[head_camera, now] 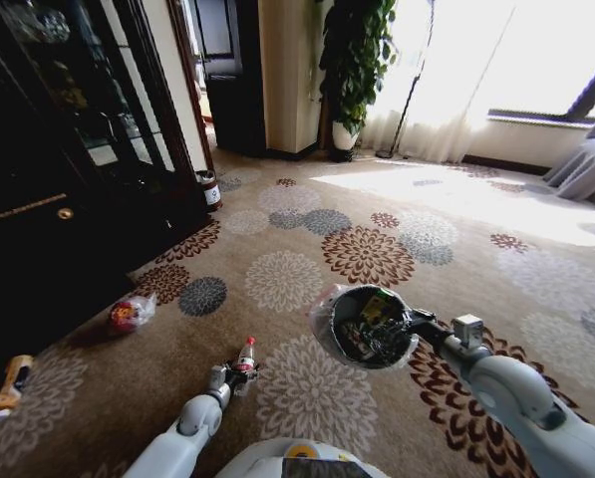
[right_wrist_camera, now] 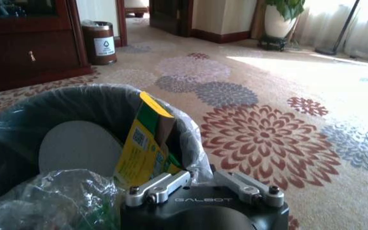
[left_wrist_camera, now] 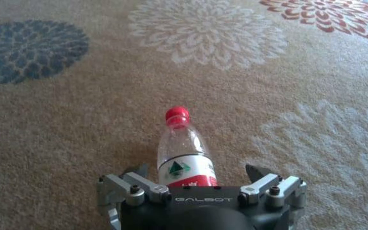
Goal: Pick up the trash from the ground and place it into the trash bin.
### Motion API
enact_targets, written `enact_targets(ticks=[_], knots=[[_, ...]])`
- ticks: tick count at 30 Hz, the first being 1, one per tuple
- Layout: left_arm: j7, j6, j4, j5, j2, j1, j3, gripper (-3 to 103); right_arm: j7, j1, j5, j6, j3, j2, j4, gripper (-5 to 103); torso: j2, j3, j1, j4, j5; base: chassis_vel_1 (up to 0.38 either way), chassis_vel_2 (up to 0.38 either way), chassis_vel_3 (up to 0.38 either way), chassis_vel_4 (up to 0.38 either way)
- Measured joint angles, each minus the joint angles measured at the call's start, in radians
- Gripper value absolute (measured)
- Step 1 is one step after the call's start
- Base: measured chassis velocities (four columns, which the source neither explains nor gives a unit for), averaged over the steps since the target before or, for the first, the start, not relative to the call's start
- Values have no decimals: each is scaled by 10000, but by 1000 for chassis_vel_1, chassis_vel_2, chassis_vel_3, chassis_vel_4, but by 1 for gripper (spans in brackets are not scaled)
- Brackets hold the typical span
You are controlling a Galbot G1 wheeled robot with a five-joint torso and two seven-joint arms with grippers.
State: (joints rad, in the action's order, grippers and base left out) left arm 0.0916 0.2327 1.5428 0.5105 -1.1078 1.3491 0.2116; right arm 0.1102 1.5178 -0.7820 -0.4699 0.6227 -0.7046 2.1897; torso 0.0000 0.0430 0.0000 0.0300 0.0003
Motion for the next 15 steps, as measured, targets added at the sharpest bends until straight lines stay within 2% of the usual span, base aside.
enact_targets(ticks=[3, 5, 8, 9, 10, 13, 14, 15], knots=[[1, 42, -217, -23, -37, -121, -49, 103, 127, -72, 15, 33, -154, 21, 40, 1, -1, 0, 0, -1, -1, 0, 0, 0, 0], [41, 27, -306, -87, -166, -145, -77, 97, 158, -58, 1, 41, -141, 68, 83, 1, -2, 0, 0, -1, -5, 0, 0, 0, 0], [204, -4, -341, -134, -324, -145, -106, 93, 153, -8, 2, 48, -39, 110, 87, 1, -1, 0, 0, -1, -4, 0, 0, 0, 0], [246, -5, -350, -152, -365, -143, -114, 88, 150, 9, 12, 58, 0, 122, 80, 1, -1, 0, 0, -2, -5, 0, 0, 0, 0], [246, -5, -350, -152, -365, -143, -114, 88, 150, 9, 12, 58, 0, 122, 80, 1, -1, 0, 0, -2, -5, 0, 0, 0, 0], [391, 12, -419, -190, -484, -138, -125, 71, 123, 60, 41, 81, 54, 120, 71, 1, -1, 0, 0, -1, -1, 0, 0, 0, 0], [391, 12, -419, -190, -484, -138, -125, 71, 123, 60, 41, 81, 54, 120, 71, 1, -1, 0, 0, -1, -1, 0, 0, 0, 0], [397, 12, -439, -191, -491, -136, -120, 66, 119, 66, 59, 87, 53, 107, 71, 1, -1, 0, 0, 0, -2, 0, 0, 0, 0]])
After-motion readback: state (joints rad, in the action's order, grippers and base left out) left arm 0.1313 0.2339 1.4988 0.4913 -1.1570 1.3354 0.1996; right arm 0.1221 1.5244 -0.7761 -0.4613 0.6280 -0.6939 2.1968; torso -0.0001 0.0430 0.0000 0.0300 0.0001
